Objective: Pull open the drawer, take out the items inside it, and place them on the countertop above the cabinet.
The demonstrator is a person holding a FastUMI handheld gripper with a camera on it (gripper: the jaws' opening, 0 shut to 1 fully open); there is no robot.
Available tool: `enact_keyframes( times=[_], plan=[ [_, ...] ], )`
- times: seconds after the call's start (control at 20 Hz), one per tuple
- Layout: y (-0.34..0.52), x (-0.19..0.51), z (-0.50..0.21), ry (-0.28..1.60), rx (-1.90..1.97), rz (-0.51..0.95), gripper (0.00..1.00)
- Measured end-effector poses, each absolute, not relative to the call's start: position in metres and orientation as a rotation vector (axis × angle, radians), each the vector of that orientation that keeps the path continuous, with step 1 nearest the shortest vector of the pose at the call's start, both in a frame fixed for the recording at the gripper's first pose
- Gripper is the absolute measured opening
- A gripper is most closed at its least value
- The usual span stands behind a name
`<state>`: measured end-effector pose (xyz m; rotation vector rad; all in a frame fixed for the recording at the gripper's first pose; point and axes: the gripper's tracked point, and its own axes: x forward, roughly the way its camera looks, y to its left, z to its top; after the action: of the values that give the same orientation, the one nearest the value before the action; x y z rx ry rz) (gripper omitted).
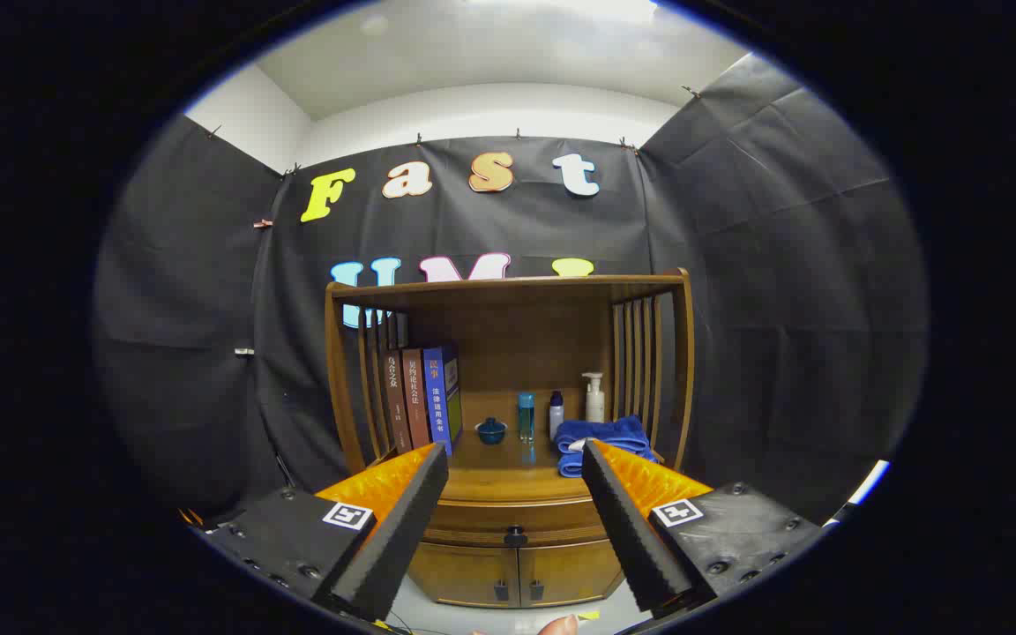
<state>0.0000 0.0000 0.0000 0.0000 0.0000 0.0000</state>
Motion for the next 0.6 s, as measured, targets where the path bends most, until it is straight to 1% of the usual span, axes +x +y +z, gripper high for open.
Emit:
enact_keyframes(
  times=[0.6],
  plan=[
    [-0.0003, -0.0015, 0.0074, -0.012, -0.015, -0.016, 0.99]
  ],
)
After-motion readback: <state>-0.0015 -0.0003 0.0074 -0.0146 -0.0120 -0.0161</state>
